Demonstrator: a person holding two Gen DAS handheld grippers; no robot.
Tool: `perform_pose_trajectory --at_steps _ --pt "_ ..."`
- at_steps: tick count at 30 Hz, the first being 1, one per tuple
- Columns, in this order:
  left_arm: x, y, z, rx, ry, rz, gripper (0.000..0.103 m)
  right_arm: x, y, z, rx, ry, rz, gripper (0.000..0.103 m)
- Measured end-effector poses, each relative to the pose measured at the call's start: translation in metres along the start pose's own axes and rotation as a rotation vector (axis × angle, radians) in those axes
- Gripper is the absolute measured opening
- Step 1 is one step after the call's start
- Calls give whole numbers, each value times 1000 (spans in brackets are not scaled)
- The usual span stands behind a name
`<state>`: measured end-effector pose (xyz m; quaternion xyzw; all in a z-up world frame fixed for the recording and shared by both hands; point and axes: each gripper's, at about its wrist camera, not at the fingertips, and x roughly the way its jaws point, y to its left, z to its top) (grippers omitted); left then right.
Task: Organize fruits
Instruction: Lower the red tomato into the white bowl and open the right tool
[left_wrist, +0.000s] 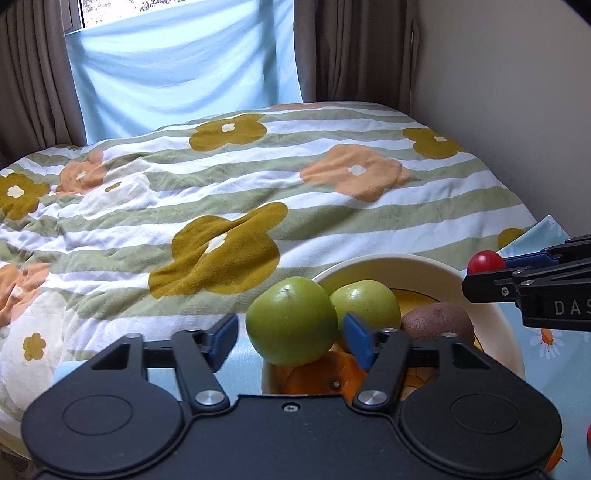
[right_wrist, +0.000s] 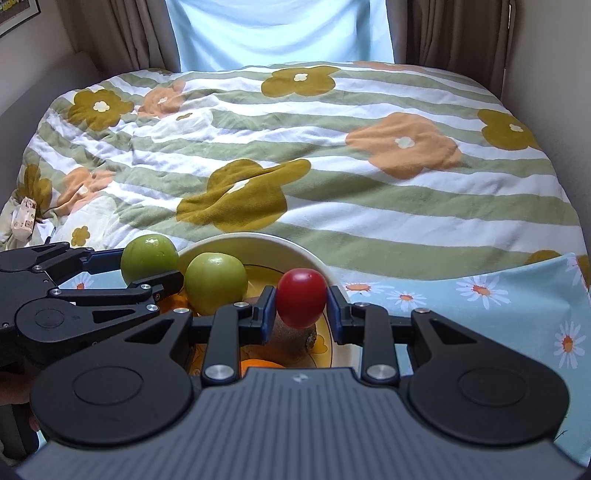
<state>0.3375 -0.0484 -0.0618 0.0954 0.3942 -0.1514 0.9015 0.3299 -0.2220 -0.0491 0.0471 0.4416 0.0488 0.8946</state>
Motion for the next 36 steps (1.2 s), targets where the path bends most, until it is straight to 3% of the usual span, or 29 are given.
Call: perform_pose_trajectory --at_steps 1,14,31,33,35,36 --pt "-3 0 0 -3 -13 -2 93 1 1 1 -1 -1 -1 44" --pt "-37 7 -5 -53 -54 13 93 11 6 8 -22 -13 25 44" --pt "-45 18 -23 -100 -52 42 93 39 7 7 -70 -24 55 46" --pt "-47 18 -24 -103 -54 43 93 36 7 7 -78 -40 62 53" --pt "-47 18 -25 -102 -53 41 93 32 8 7 -80 -49 41 84" --pt "-48 18 -25 -102 -51 37 93 29 8 6 -77 -63 21 91"
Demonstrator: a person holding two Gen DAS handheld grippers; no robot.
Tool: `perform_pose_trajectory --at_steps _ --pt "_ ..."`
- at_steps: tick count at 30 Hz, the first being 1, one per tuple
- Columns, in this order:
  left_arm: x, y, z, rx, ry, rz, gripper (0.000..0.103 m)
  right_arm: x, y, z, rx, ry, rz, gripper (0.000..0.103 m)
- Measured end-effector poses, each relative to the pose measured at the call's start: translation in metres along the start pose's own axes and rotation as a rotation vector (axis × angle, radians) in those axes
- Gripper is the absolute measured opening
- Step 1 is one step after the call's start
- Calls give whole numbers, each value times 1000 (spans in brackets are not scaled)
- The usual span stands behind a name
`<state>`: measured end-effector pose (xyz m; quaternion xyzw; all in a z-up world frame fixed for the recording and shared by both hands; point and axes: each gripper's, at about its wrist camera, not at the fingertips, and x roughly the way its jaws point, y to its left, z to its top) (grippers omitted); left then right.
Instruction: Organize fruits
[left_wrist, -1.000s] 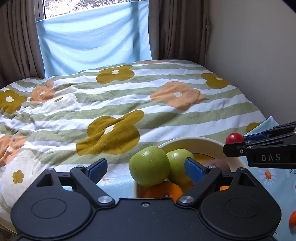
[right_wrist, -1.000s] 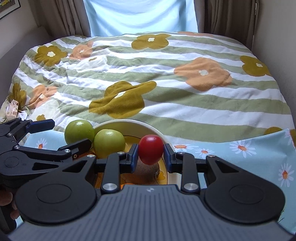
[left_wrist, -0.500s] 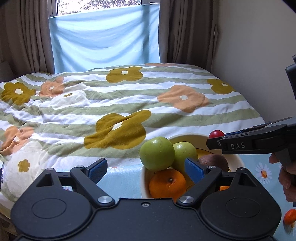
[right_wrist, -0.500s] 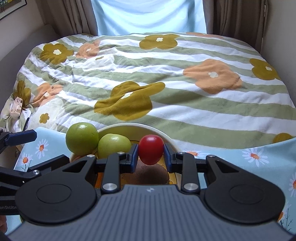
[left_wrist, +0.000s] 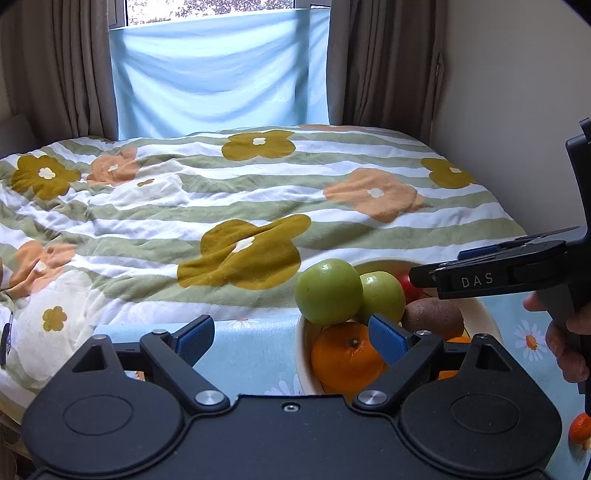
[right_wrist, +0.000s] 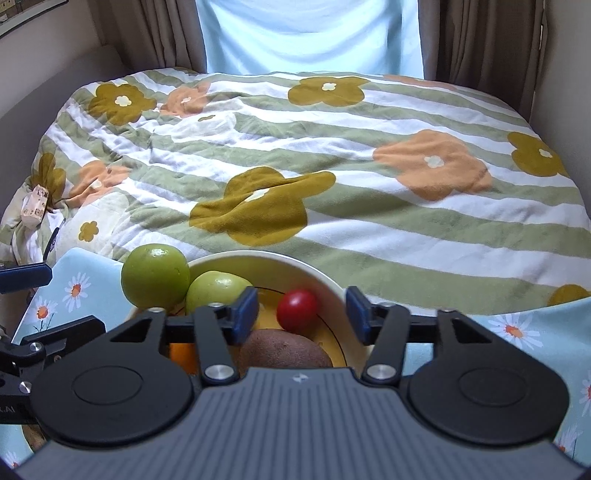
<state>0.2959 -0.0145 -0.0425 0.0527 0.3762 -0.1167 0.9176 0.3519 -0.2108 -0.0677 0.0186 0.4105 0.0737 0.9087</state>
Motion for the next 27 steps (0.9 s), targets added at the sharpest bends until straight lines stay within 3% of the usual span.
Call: perform_pose_trajectory --at_steps 1,2,13,27 --pt "-1 1 -1 0 1 -3 93 -4 0 -1 1 -17 -16 101" --pt "-2 1 -1 0 1 -4 93 -7 -1 -2 5 -30 -19 103" --pt "-36 -5 3 2 -52 10 93 -50 -13 -4 67 -57 -68 103" --pt "-125 -23 -25 -57 -156 58 93 -164 -23 -43 28 -143 -104 103"
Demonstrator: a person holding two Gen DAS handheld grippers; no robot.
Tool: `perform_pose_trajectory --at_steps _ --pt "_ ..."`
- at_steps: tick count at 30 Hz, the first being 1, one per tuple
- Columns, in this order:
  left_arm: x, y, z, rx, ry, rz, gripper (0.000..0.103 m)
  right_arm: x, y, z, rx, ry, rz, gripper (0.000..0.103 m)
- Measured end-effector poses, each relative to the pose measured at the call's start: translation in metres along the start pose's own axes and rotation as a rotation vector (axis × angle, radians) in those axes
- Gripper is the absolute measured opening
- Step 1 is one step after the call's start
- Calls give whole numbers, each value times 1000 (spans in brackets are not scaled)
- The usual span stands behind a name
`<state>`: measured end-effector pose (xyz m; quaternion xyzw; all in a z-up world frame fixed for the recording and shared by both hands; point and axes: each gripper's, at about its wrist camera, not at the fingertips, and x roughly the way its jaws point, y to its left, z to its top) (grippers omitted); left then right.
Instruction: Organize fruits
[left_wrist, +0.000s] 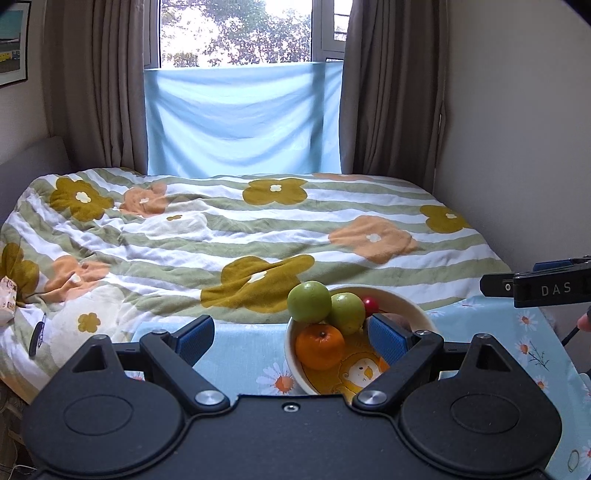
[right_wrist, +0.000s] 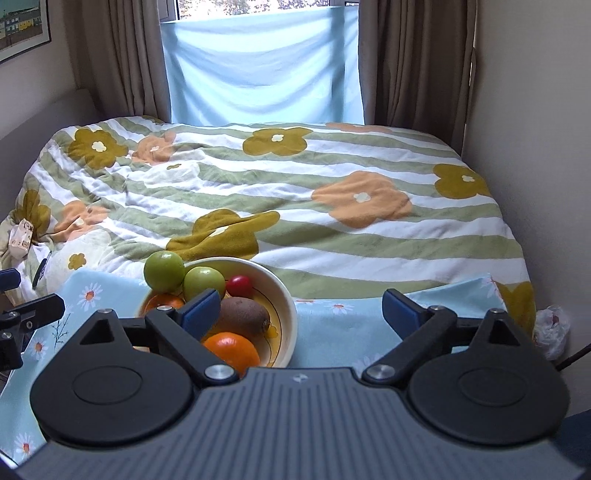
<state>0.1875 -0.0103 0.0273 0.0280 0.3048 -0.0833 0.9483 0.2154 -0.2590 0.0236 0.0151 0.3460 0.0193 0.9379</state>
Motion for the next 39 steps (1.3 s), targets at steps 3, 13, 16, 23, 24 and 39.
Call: perform_pose_trajectory --at_steps 3,13,16,23,24,39 --pt "-23 -4 -11 -10 -17 8 93 -26 -1 -11 -4 -8 32 103" --pt "-77 -16 -50 -33 -31 43 93 -87 6 -57 -32 -15 73 103" --pt "-85 -19 -62 -27 -31 50 94 -94 7 -72 -24 -2 82 103" --pt "-81 -22 -91 37 -18 76 103 -91 15 -102 -46 32 63 103" --pt "-77 -22 -95 50 -10 79 103 -89 16 -107 -48 38 63 103" --pt "-2 6 -124 166 52 115 103 -31 18 -155 -33 90 19 103"
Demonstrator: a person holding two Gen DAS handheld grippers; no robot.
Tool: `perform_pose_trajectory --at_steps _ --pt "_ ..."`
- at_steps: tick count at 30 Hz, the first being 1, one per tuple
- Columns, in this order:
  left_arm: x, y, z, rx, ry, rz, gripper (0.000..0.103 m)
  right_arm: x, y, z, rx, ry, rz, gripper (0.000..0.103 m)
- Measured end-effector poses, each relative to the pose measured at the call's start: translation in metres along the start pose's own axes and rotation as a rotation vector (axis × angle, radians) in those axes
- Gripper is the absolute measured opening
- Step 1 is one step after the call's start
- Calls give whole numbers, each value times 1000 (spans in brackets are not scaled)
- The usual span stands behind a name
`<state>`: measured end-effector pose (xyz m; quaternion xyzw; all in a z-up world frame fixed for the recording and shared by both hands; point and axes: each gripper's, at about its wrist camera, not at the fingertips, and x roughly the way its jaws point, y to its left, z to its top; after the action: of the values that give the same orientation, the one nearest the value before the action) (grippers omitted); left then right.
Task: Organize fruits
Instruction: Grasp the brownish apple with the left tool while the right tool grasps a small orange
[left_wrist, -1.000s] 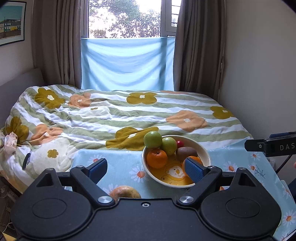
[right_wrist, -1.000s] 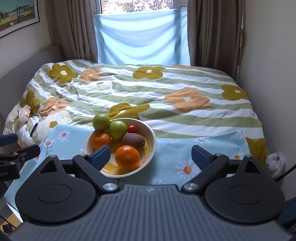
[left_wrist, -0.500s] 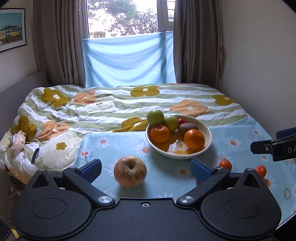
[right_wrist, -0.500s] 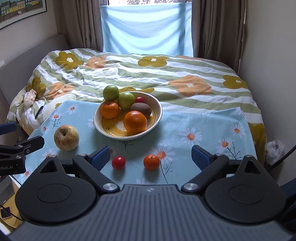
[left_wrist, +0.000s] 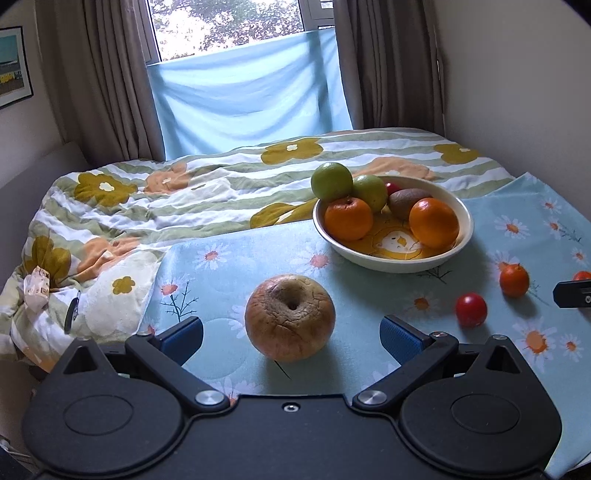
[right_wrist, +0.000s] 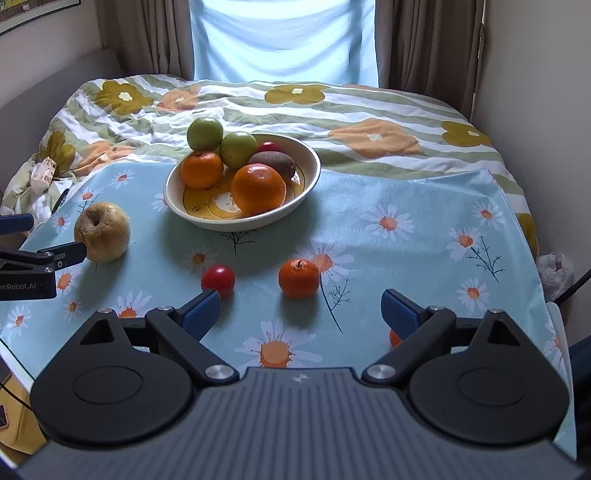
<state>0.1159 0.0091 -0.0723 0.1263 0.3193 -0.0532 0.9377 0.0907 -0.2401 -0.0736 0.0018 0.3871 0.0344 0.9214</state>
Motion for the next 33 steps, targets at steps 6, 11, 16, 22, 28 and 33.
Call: perform_pose_trajectory --at_steps 6,11,16,22,28,33 --pt "33 -1 -2 61 34 -8 103 23 2 -6 -4 8 -32 103" --pt "51 -2 2 81 44 17 101 37 2 -8 0 38 -36 101" --pt "67 -4 4 87 68 14 85 47 3 -5 -3 55 -35 94" --pt "68 -7 2 111 73 9 77 58 1 -1 11 65 -35 81" --pt "65 -8 2 110 85 -6 77 66 -2 4 28 63 -37 74" --pt "61 -11 0 98 94 -12 77 70 -1 7 24 59 -29 68"
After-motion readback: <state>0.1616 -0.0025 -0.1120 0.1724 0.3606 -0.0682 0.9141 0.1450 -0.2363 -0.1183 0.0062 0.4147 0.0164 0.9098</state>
